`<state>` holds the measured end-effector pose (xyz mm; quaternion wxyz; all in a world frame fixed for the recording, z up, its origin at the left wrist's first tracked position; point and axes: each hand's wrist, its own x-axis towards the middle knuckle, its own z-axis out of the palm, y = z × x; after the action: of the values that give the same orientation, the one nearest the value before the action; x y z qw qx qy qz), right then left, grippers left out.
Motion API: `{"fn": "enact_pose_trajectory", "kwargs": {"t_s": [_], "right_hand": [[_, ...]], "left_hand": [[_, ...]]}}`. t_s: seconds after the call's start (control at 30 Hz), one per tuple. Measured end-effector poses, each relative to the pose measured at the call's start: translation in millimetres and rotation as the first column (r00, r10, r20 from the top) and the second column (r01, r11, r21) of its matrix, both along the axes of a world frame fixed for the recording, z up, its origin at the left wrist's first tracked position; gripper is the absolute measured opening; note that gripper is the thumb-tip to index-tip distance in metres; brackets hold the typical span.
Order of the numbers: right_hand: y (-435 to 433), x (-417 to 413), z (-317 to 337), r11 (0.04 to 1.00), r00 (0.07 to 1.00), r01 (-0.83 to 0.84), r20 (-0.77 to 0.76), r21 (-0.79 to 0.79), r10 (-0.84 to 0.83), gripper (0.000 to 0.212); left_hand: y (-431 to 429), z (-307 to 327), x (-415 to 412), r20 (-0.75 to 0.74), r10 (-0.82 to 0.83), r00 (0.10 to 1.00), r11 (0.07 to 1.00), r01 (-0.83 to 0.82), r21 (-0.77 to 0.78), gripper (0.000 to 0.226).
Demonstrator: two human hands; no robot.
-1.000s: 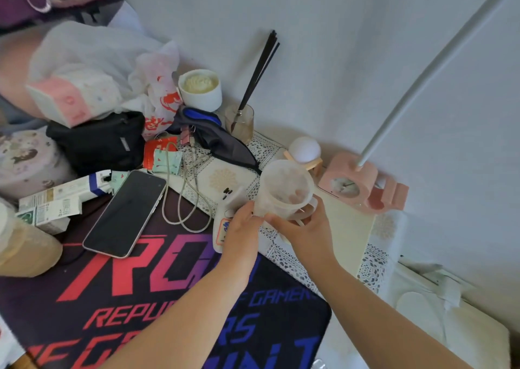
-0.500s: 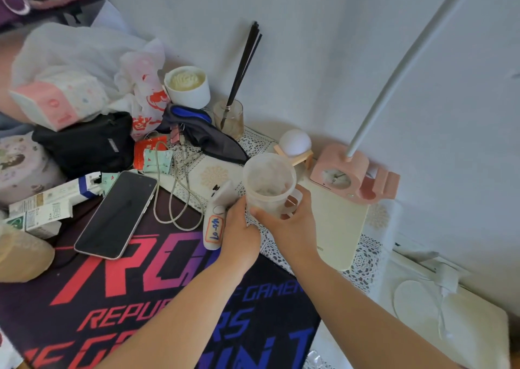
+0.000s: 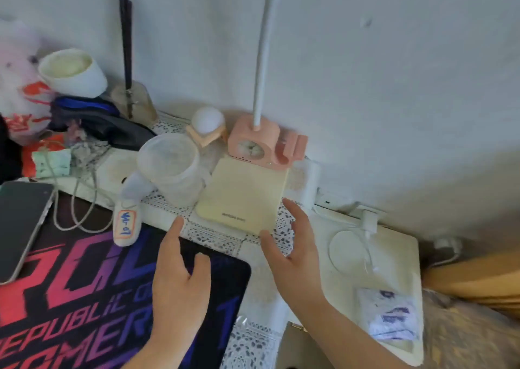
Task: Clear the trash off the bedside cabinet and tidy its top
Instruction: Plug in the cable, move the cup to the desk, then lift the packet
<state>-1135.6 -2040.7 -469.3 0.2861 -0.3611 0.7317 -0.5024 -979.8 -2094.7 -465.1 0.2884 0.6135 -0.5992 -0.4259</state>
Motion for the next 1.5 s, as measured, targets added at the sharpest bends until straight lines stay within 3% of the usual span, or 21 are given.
{"fn": "enact_pose_trajectory", "kwargs": {"t_s": [0.2, 0.4, 0.57, 0.73, 0.8, 0.9, 1.07, 1.2, 1.37, 1.5], "right_hand": [[114, -86, -36, 0.953, 0.957, 0.251, -0.19, 0.168, -0.219, 0.054], [192, -148, -81, 0.848, 0.894, 0.406, -0.34, 0.342, -0.291, 0.057], [232, -184, -112, 0.833, 0.924, 0.291, -0.363, 0.471, -0.118, 0.072], [252, -216, -138, 0.794, 0.862, 0.053, -0.429, 0.606, 0.27, 0.089], [250, -225, -146, 0.749, 0.797, -0.031, -0.436, 0.662, 0.418, 0.091], [246, -237, -158, 0.686, 0.685, -0.117, -0.442, 0.718, 0.579, 0.093], [241, -247, -175, 0.654, 0.549, -0.148, -0.489, 0.742, 0.678, 0.093], [237, -248, -178, 0.682, 0.594, -0.205, -0.465, 0.702, 0.657, 0.089], [243, -243, -167, 0.805, 0.702, -0.193, -0.495, 0.561, 0.513, 0.084], [239, -229, -158, 0.922, 0.846, -0.004, -0.49, 0.388, 0.21, 0.083]], "left_hand": [[55, 4, -83, 0.148, -0.374, 0.916, 0.9, 0.397, -0.181, 0.068], [108, -33, -164, 0.384, -0.635, 0.67, 0.675, 0.723, -0.146, 0.072], [132, -86, -204, 0.543, -0.693, 0.474, 0.603, 0.794, 0.076, 0.067], [144, -133, -215, 0.573, -0.738, 0.355, 0.579, 0.77, 0.268, 0.07], [150, -146, -217, 0.544, -0.761, 0.353, 0.573, 0.758, 0.311, 0.068], [163, -158, -222, 0.481, -0.771, 0.417, 0.602, 0.723, 0.338, 0.063], [180, -165, -226, 0.404, -0.786, 0.467, 0.6, 0.735, 0.317, 0.057], [185, -167, -226, 0.329, -0.795, 0.51, 0.6, 0.739, 0.305, 0.068], [178, -162, -217, 0.222, -0.774, 0.594, 0.633, 0.743, 0.219, 0.07], [168, -154, -224, 0.181, -0.755, 0.631, 0.653, 0.749, 0.112, 0.069]]}}
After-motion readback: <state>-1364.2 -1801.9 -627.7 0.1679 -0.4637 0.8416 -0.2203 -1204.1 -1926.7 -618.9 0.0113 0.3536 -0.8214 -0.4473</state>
